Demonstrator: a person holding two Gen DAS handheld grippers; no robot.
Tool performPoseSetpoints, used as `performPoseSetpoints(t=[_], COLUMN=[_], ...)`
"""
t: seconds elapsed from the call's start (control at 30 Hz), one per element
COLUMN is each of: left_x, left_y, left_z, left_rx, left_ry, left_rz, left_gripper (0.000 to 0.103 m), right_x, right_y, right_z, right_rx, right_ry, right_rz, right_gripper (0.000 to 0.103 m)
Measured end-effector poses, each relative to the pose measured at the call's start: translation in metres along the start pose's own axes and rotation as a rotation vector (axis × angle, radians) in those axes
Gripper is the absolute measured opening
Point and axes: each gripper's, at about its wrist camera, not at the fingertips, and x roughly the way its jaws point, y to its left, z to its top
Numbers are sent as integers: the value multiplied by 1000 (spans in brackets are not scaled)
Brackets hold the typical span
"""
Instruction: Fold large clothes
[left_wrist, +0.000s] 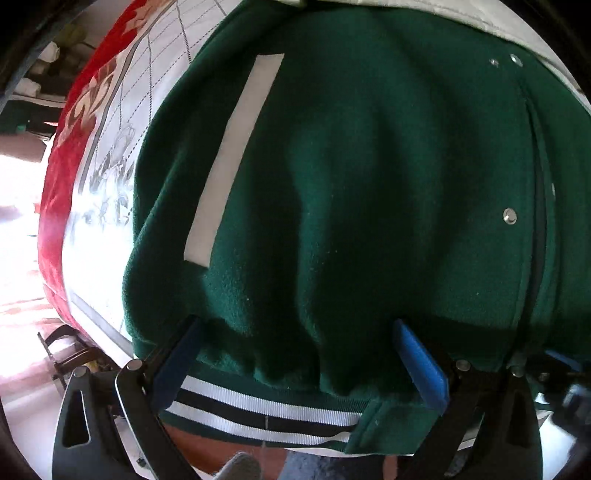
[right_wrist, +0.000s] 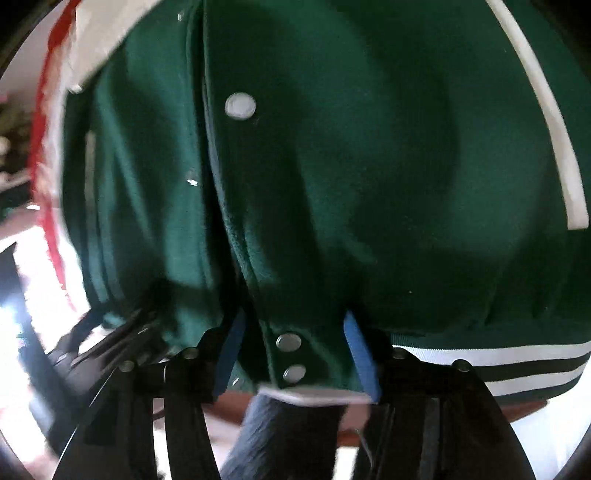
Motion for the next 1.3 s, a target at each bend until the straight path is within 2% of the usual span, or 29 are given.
performPoseSetpoints(t=[0.03, 0.07, 0.1, 0.17, 0.2, 0.37, 0.5, 0.6, 0.63, 0.67, 0.7, 0.77, 0.83, 0.97, 1.07, 1.2, 1.3], left_x=[1, 2, 2, 4, 5, 10, 13, 11, 7, -5, -12, -32, -56, -89, -99, -94, -82], left_y=[0, 0, 0, 0, 1, 2, 8, 15, 17, 24, 29, 40, 42, 11, -33, -92, -139], left_z=[1, 2, 2, 3, 3, 4, 0, -5, -9, -6, -5, -1, 6, 29, 57, 96, 122], left_rx=[1, 2, 2, 4, 7, 6, 1, -12, -21, -42, -53, -78, -93, -64, -28, 18, 52], left_ry=[-5, -9, -14, -28, -35, -57, -63, -52, -48, -47, -55, -94, -141, -201, -226, -257, -275], left_rz=[-6, -12, -19, -29, -32, -49, -58, -74, -82, -88, -87, -84, -78, -78, -71, -7, 113], left_gripper=[103, 103, 103, 103, 103, 103, 103, 103, 103, 103, 103, 103, 103, 103, 103, 103, 103], right_x=[-1, -1, -3, -6, -7, -22, -40, -28, -23, -19, -20, -35, -66, -131, -176, -202, -204], right_y=[5, 10, 14, 16, 20, 14, 30, 39, 36, 33, 24, 8, -18, -93, -145, -212, -245], right_z=[-3, -5, -8, -15, -18, -33, -47, -41, -35, -30, -26, -24, -27, -34, -10, 44, 106], right_rx=[0, -3, -10, -11, -4, 51, 26, -49, -45, -28, 3, 43, 89, 198, 264, 278, 232], right_ry=[-21, -33, -51, -90, -108, -137, -145, -83, -51, -13, 28, 58, 28, -55, -131, -205, -237], right_rz=[-32, -60, -103, -124, -142, -102, -39, -58, -38, 6, 61, 181, 226, 215, 165, 119, 93], right_gripper=[56, 47, 45, 26, 25, 22, 22, 25, 32, 33, 34, 44, 48, 50, 50, 50, 50])
